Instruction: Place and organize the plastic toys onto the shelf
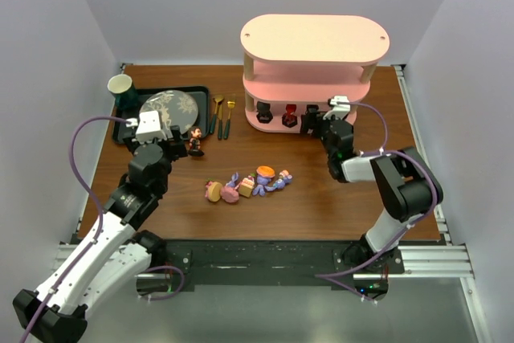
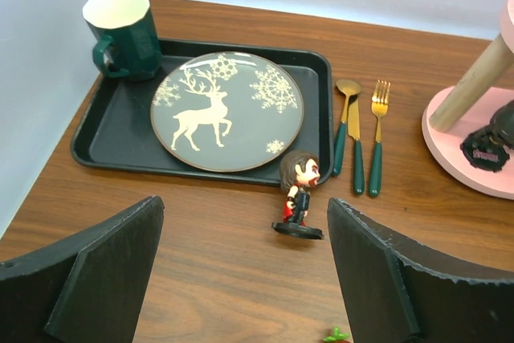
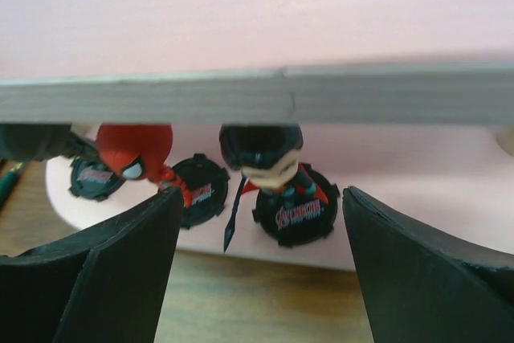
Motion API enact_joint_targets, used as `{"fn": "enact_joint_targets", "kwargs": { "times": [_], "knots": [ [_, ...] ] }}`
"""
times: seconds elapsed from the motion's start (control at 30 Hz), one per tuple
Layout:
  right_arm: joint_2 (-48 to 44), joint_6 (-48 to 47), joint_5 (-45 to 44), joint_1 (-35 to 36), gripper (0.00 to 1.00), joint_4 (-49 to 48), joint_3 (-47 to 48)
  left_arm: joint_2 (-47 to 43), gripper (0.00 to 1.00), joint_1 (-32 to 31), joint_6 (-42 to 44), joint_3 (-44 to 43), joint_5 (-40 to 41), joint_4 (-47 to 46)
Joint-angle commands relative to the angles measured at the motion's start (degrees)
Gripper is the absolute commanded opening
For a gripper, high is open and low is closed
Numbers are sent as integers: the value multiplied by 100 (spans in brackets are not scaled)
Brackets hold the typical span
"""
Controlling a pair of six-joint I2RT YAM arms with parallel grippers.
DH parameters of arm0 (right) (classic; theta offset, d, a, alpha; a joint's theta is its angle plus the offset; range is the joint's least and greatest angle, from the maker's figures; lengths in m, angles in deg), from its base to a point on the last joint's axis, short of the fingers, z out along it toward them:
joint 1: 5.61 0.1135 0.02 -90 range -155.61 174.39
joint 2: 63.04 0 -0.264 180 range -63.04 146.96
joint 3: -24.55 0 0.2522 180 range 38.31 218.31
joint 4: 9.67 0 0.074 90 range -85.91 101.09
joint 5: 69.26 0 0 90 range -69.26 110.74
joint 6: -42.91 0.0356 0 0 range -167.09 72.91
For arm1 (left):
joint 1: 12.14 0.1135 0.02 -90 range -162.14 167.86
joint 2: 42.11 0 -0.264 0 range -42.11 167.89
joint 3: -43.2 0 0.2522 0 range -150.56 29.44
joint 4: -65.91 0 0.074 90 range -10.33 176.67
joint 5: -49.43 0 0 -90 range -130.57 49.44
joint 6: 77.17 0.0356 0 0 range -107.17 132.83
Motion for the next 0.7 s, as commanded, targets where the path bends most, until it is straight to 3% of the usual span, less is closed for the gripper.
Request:
{"fn": "enact_joint_targets", "kwargs": {
  "times": [0.0, 0.27, 0.5, 0.67],
  "knots": [
    [-692, 366, 121, -26, 85, 280, -357, 210, 88, 98, -152, -20, -362, -176],
    [-2055, 586, 471, -17, 86, 1336, -955, 912, 87, 458, -697, -169, -1224, 34],
    [-3312, 560, 885, -9, 86, 2460, -1342, 1844, 86, 1486, -1119, -354, -2717, 44],
    [-3866, 578, 1035, -17, 86, 2733, -1605, 2530, 85, 1926, -1365, -635, -3561, -70]
  ]
}}
